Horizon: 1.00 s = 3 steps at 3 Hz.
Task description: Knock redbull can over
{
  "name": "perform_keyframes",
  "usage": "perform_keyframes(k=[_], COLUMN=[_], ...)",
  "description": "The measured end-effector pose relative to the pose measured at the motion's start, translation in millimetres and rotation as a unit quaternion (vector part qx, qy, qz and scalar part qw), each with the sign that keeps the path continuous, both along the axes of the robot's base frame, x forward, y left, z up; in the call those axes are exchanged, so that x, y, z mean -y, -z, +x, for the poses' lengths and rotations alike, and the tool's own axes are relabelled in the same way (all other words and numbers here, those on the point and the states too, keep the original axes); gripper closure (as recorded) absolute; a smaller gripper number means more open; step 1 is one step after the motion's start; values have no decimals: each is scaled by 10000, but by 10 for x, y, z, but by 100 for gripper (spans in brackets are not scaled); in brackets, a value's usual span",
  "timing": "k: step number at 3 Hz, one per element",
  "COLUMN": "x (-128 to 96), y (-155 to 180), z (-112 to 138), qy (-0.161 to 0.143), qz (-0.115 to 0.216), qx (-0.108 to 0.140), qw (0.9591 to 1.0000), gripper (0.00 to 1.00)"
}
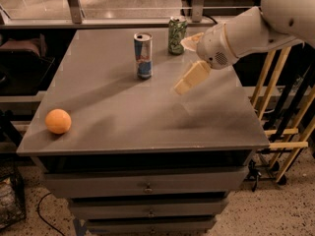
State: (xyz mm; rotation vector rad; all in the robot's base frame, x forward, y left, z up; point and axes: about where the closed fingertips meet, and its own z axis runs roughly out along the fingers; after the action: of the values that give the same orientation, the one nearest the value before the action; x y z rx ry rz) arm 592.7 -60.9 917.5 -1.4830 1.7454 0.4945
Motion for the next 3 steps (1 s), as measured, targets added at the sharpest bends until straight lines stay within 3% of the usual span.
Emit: perform_keyframes(k=[2,3], x=[-366,-471], y=[159,297], z=[488,689], qy=[-217,-212], qz=[274,506], qx=[429,462], qw=[9985,9974], gripper=[0,0])
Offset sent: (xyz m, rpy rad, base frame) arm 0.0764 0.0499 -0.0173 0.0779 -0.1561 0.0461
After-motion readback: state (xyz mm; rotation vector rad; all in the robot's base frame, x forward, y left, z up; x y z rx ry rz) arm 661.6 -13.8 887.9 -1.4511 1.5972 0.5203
